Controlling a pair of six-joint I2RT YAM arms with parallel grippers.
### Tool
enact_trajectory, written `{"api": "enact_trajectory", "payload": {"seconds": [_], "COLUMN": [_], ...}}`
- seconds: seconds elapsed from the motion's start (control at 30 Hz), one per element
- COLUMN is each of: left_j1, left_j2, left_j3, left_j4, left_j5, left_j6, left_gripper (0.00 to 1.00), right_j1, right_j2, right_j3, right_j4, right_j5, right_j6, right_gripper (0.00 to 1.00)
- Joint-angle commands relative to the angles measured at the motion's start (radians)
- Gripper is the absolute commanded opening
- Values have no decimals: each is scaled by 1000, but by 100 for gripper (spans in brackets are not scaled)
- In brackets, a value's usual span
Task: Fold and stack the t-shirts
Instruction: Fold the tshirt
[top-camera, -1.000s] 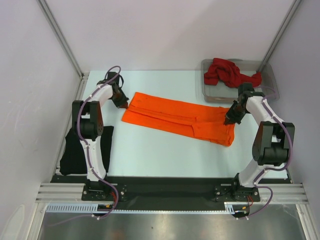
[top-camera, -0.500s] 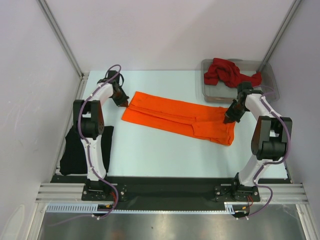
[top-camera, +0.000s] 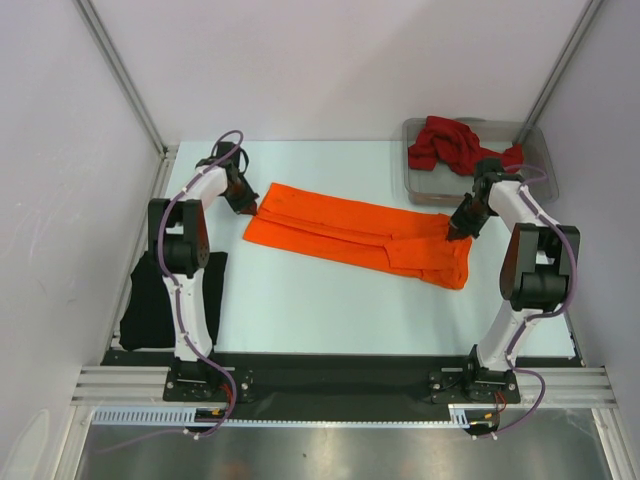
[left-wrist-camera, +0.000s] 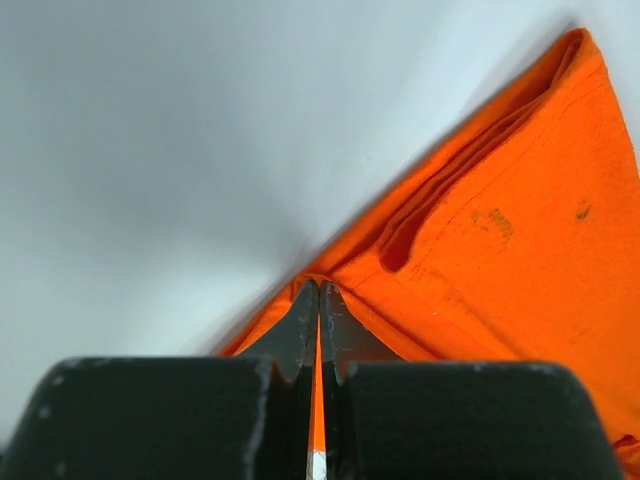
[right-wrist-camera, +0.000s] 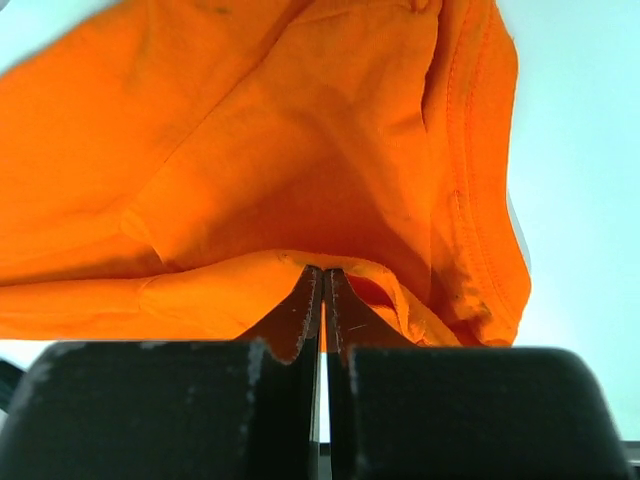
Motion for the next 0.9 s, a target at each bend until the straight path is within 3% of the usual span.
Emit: {"api": "enact_trajectory", "payload": {"seconds": [0.0, 0.13, 0.3, 0.43, 0.53, 0.6, 0.7, 0.87], "left_j1": [6, 6, 6, -3, -11, -14, -28, -103], "left_j2": [10, 10, 8, -62, -154, -202, -297, -389], "left_j3": [47, 50, 57, 56, 33, 4, -94, -246], "left_j4": [10, 13, 5, -2, 8, 16, 83, 132], "left_j5": [3, 0, -3, -48, -121, -120, -79, 16], "left_j6": [-1, 1, 8, 50, 117, 143, 162, 185], "left_gripper": [0, 4, 24, 55, 65, 68, 69, 66], "right_j1": [-10, -14, -21, -22, -21, -10, 30, 264], "right_j2": [21, 41, 57, 51, 8, -37, -93, -112], "right_j3": [44, 46, 61, 107, 136, 147, 152, 136], "right_j4": [7, 10, 2, -42, -65, -79, -82, -19], "right_j5": [13, 13, 18, 64, 94, 108, 108, 54], "right_j6": [-28, -35, -61, -129, -156, -173, -184, -131], "right_gripper": [0, 0, 2, 26, 43, 52, 58, 61]}}
